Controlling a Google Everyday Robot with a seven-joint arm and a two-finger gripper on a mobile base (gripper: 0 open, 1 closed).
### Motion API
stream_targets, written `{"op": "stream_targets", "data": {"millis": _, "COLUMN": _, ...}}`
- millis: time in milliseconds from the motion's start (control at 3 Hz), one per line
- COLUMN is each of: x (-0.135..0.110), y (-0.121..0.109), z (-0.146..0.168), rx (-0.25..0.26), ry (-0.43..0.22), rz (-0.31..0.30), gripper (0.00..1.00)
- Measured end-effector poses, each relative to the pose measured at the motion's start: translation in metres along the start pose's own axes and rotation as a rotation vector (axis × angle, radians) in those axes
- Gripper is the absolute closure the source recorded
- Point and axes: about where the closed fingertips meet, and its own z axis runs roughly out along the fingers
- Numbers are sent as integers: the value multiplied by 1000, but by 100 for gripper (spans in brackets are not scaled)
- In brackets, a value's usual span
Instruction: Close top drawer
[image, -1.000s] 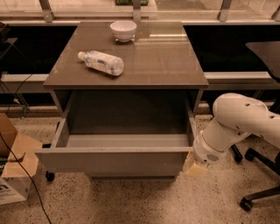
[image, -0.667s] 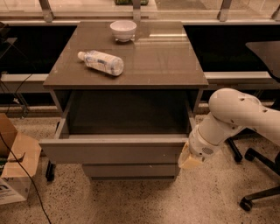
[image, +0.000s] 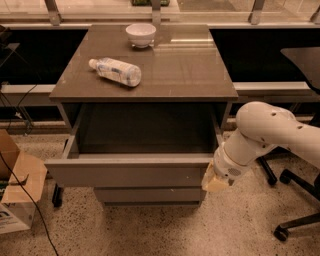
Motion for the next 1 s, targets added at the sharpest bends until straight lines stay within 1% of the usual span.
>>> {"op": "stream_targets", "data": {"millis": 333, "x": -23, "y": -29, "z": 5, "rx": 80, "ry": -53, "rz": -30, "gripper": 100}}
{"op": "stream_targets", "data": {"millis": 667, "x": -23, "y": -27, "z": 5, "rx": 80, "ry": -53, "rz": -30, "gripper": 100}}
{"op": "stream_targets", "data": {"millis": 1000, "x": -36, "y": -44, "z": 6, "rx": 102, "ry": -79, "rz": -59, "gripper": 100}}
